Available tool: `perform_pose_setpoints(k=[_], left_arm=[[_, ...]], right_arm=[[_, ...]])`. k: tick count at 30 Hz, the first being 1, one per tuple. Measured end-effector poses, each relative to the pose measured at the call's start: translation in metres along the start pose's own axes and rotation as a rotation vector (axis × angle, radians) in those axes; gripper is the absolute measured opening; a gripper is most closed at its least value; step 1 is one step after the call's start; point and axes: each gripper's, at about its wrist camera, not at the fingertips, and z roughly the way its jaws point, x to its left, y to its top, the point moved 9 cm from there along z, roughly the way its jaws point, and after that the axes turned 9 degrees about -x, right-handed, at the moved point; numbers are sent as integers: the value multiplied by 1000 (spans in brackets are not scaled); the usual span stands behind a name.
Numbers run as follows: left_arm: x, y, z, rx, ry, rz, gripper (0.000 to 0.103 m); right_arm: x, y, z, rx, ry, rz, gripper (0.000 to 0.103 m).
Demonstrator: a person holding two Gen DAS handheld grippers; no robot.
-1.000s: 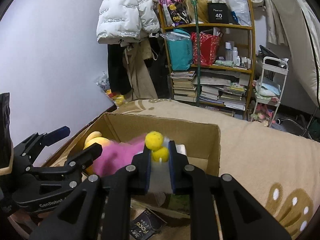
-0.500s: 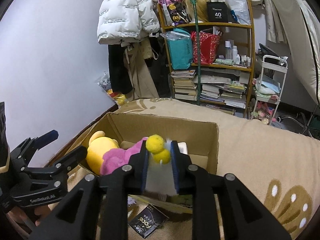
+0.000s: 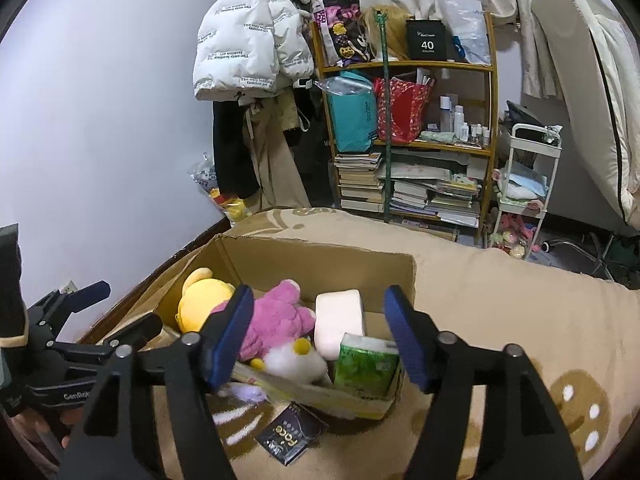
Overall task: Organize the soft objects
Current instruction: 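Lower the bear into the box and open the left tool while the right tool releases the chick inside, then move both open tools toward the black tissue pack and lavender keychain beside the box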
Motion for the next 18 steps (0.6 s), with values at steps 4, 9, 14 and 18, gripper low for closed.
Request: perform_pose_setpoints(k=[4,9,14,18], left_arm=[[3,-6,-6,22,-7,-30,98],[3,-18,-7,75,-23,-39,98],[2,-27,-4,117,-39,-55,98],[5,-40,4,153,-34,-99,98]], right_arm=[[1,-6,-11,16,-11,14,86],[0,-15,-23,31,-18,43,91],[1,-28,-26,65,-24,55,92],[2,-42,-27,91,-28,67,92]])
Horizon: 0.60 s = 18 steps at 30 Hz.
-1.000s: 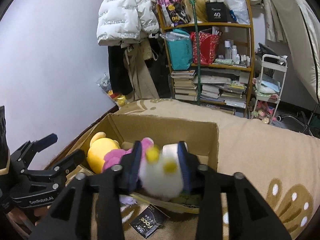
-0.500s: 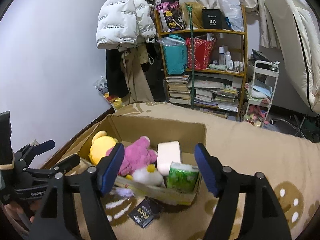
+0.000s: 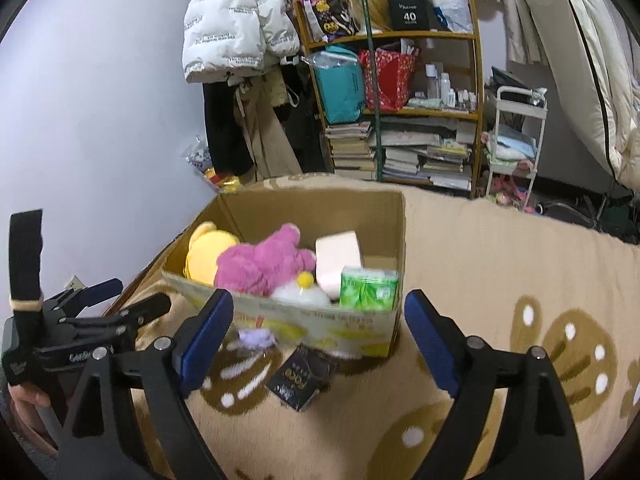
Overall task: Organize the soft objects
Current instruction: 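Move both open tools toward the black tissue pack and lavender keychain beside the box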
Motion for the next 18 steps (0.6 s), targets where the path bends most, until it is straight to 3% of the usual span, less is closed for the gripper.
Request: perform_pose_setpoints(k=[9,18], left_arm=[[-7,-13,15,51,-91,-44,98],[-15,-15,25,72,-95,-40,98]], right_arm=[[5,-40,14,101,1,-22,92],[-4,-62,34,157,-13,-6,92]])
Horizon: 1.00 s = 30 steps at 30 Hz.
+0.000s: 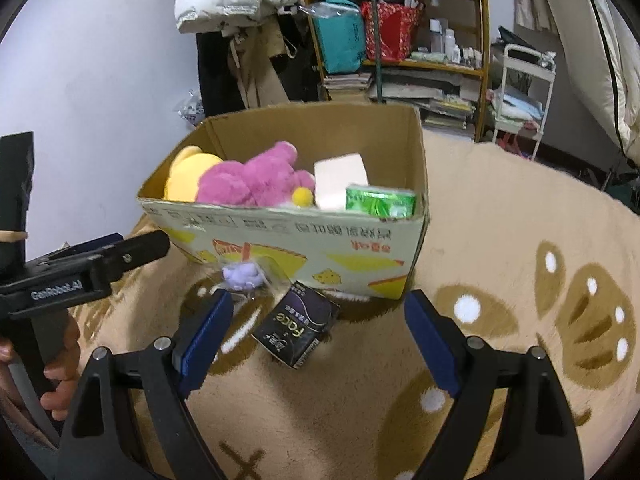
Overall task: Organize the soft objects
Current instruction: 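Move both open tools toward the black tissue pack and lavender keychain beside the box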
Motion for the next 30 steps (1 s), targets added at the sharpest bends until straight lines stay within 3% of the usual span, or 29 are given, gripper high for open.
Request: perform_pose_setpoints(k=[15,20,30], left_arm=[[-11,-16,29,69,17,38,98],[-11,-18,37,82,20,31,98],[-17,-25,48,106,-32,-19,98]], right_arm=[[-5,-26,41,91,-70,-6,92],[-6,-37,57,143,-59,21,92],[4,-43,76,158,-48,-11,92]])
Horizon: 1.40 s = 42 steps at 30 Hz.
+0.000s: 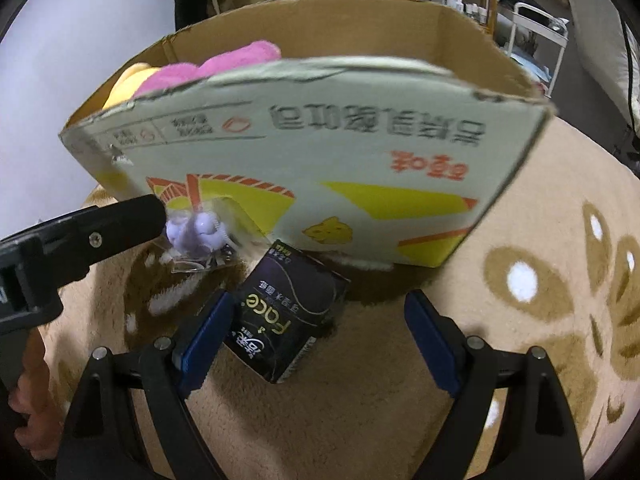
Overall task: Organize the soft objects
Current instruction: 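Move both open tools toward the black tissue pack and lavender keychain beside the box, then grasp the lavender plush keychain with the left tool while the right tool grasps the black Face tissue pack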
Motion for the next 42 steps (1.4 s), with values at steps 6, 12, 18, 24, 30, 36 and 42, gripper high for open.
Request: perform_pose_setpoints(k=[6,12,18,24,30,36,42], left_arm=[[-5,-2,7,8,-22,-2,98],[-9,-6,16,33,-36,-6,98],[-14,-6,17,38,-48,-6,98],[-23,-7,20,44,-55,10,98],[-32,-10,26,56,-62,27,98],[-37,-13,31,71,-77,56,97],[-30,-21,40,123,-54,20,88]], right_arm=[[11,-1,8,-4,11,15,92],[21,-6,13,3,2,-14,92],[26,-16,16,1,-23,-3,87],[33,-24,14,12,-46,-21,75],[30,-26,10,17,-34,12,66],[25,-28,3,26,-27,2,66],[8,-22,-3,33,-15,14,66]])
